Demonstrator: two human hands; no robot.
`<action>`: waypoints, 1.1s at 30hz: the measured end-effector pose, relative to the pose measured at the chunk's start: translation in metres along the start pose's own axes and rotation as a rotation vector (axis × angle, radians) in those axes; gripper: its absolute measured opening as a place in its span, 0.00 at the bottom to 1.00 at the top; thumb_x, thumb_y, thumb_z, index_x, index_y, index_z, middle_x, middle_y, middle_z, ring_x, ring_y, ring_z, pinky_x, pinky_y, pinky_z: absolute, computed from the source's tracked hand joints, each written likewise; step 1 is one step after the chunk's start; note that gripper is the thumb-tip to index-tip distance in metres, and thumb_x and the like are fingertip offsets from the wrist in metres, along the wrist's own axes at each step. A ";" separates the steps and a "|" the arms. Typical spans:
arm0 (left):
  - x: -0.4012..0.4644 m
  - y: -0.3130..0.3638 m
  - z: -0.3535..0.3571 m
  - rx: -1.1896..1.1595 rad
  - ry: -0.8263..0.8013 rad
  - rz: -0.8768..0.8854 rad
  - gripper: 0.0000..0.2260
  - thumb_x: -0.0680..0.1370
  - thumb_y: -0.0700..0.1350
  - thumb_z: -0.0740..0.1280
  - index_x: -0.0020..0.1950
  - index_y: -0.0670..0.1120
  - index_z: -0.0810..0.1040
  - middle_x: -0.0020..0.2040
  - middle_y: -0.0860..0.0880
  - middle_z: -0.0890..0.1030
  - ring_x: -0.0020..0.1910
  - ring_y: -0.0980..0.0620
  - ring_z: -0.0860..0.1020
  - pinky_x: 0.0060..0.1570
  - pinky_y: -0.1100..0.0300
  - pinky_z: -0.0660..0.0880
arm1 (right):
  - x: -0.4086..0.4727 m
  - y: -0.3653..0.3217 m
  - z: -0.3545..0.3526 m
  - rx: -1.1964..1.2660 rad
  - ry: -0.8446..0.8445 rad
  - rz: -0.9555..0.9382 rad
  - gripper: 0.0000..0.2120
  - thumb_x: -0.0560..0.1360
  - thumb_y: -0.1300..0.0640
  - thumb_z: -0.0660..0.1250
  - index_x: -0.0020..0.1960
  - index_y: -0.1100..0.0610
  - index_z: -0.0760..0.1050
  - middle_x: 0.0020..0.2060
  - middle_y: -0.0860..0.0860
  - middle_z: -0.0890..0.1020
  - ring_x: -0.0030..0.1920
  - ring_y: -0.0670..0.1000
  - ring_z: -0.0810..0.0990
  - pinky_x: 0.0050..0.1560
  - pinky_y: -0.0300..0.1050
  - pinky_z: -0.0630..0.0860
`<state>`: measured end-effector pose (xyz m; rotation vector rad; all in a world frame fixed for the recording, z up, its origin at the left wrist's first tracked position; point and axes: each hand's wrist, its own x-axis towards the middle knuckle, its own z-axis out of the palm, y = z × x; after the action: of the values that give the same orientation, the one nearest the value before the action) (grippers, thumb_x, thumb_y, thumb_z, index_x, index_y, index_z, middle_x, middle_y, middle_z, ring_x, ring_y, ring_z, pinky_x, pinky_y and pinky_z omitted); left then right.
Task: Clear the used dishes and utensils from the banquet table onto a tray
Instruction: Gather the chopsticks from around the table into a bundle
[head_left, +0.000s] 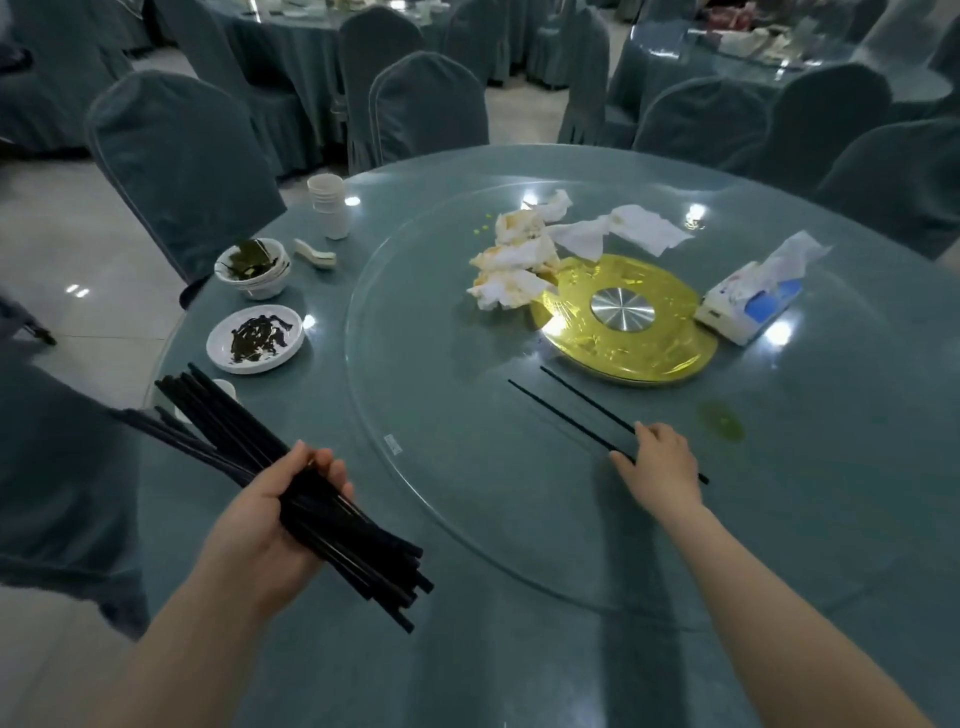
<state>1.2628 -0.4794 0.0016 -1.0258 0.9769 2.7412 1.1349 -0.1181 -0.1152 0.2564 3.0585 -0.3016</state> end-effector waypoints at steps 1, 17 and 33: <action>0.001 -0.002 0.001 0.006 -0.001 -0.003 0.15 0.78 0.46 0.63 0.33 0.44 0.80 0.32 0.52 0.80 0.30 0.56 0.81 0.32 0.60 0.80 | -0.001 -0.001 0.000 0.028 0.011 -0.010 0.26 0.79 0.47 0.62 0.73 0.58 0.64 0.67 0.56 0.71 0.66 0.58 0.68 0.64 0.51 0.68; -0.030 -0.010 -0.002 -0.008 -0.055 -0.059 0.07 0.78 0.44 0.64 0.41 0.44 0.76 0.32 0.52 0.81 0.31 0.56 0.81 0.34 0.61 0.80 | -0.062 -0.054 -0.027 0.353 -0.138 0.009 0.10 0.79 0.57 0.60 0.57 0.57 0.76 0.52 0.52 0.80 0.50 0.53 0.76 0.46 0.42 0.67; -0.166 0.046 -0.080 -0.105 -0.226 -0.049 0.08 0.80 0.37 0.61 0.41 0.45 0.72 0.28 0.49 0.80 0.26 0.55 0.80 0.31 0.62 0.79 | -0.317 -0.229 -0.165 0.848 -0.110 -0.181 0.05 0.75 0.61 0.64 0.45 0.52 0.77 0.31 0.43 0.78 0.27 0.40 0.75 0.30 0.34 0.71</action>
<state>1.4255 -0.5359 0.0815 -0.7195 0.7722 2.8144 1.4009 -0.3574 0.1127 -0.0152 2.6526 -1.5442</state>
